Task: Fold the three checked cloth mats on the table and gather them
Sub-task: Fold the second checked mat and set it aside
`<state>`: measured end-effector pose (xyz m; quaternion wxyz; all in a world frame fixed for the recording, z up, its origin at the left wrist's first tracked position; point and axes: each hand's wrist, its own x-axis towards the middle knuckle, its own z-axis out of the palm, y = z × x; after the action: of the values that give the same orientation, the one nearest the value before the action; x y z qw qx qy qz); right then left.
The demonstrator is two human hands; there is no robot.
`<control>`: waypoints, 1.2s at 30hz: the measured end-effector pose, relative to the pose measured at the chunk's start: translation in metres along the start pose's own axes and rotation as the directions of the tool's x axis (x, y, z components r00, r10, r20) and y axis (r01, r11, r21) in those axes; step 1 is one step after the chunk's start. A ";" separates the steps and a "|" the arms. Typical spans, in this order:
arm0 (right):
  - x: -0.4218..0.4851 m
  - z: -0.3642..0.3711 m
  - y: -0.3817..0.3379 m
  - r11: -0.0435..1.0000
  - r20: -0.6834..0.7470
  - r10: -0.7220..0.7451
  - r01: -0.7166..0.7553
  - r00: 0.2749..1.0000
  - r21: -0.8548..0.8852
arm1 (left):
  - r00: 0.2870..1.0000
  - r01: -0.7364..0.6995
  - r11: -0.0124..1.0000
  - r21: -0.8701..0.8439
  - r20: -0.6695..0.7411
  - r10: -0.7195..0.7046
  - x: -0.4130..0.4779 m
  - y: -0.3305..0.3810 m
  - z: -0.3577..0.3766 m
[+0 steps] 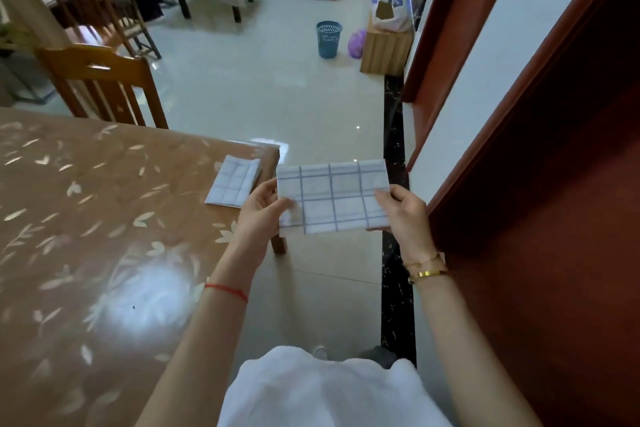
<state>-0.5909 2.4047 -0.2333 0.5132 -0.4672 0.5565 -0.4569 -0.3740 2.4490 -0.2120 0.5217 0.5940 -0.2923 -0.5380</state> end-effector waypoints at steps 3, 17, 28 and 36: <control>0.034 0.013 0.000 1.000 0.028 0.017 -0.017 0.999 0.005 | 1.000 -0.004 1.000 0.003 -0.007 0.004 0.026 0.007 -0.005; 0.215 0.101 -0.013 0.997 0.335 0.077 -0.063 0.939 -0.053 | 0.951 -0.035 0.986 -0.163 -0.308 -0.017 0.152 0.028 -0.020; 0.357 0.187 -0.042 0.976 0.681 0.138 0.020 0.720 -0.218 | 0.741 -0.145 0.955 -0.257 -0.668 -0.068 0.237 0.044 -0.024; 0.397 0.272 -0.035 0.927 0.854 0.174 0.211 0.491 -0.310 | 0.520 -0.186 0.943 -0.276 -0.842 -0.144 0.251 0.034 -0.057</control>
<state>-0.3320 1.9987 -0.2711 0.6189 -0.7277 0.2916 -0.0486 -0.2500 2.2289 -0.2715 0.6959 0.6803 0.0890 -0.2120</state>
